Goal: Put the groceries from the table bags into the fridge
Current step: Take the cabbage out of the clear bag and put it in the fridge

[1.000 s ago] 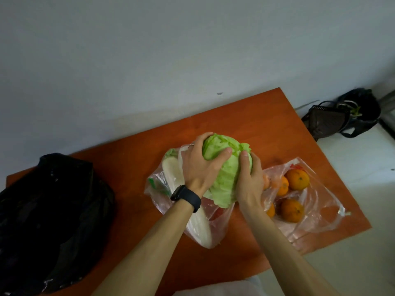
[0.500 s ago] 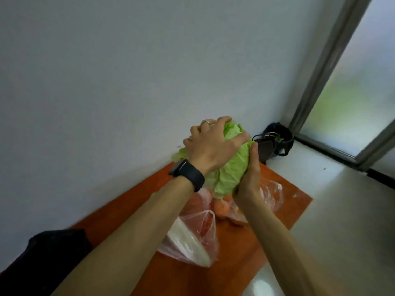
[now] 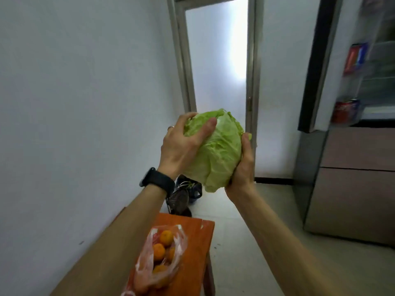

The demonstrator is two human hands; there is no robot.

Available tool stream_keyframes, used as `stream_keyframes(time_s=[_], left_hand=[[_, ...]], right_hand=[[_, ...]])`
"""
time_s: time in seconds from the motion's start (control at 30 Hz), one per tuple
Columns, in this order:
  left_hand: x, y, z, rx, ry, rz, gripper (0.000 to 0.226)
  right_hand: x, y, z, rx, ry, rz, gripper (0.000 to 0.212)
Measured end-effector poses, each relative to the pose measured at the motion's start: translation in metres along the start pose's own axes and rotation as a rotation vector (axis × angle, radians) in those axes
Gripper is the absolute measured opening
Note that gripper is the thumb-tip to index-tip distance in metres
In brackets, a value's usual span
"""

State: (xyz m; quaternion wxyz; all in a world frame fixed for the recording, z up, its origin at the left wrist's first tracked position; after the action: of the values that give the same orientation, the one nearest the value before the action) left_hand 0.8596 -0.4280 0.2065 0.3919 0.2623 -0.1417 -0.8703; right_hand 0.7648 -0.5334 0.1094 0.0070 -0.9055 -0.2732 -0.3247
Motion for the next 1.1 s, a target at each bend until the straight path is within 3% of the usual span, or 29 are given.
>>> stream_keyframes(time_s=[0.17,0.47,0.73,0.97,1.1], left_hand=[[0.133,-0.008,0.056,0.095,-0.263,-0.118,0.058],[0.376,-0.028,0.150,0.088,-0.672,-0.253,0.059],[0.523,-0.007,0.195,0.070,-0.858,-0.280,0.063],[0.630,0.073,0.207,0.058,-0.926,-0.256,0.059],[0.690,0.133,0.210,0.083,-0.942,-0.220,0.057]], right_hand=[[-0.123,0.001,-0.098,-0.189,-0.213,0.109,0.081],[-0.326,-0.009,-0.294,-0.439,-0.612,0.374,0.067],[-0.422,0.021,-0.392,-0.529,-0.791,0.512,0.065],[-0.485,0.122,-0.441,-0.521,-0.882,0.549,0.057],[-0.521,0.199,-0.464,-0.533,-0.919,0.531,0.073]])
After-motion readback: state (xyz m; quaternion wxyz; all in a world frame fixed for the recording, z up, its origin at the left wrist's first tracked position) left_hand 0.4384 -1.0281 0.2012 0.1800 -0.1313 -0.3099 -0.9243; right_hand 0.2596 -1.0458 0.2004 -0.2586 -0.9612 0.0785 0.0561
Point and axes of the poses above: each hand's wrist, its own y-axis towards the middle knuckle, its own x-axis out of the palm, z = x × y, the point moved 6 cm from there along y, towards the middle knuckle, and after that the axes turned 8 degrees about -y, right-handed, at the moved point
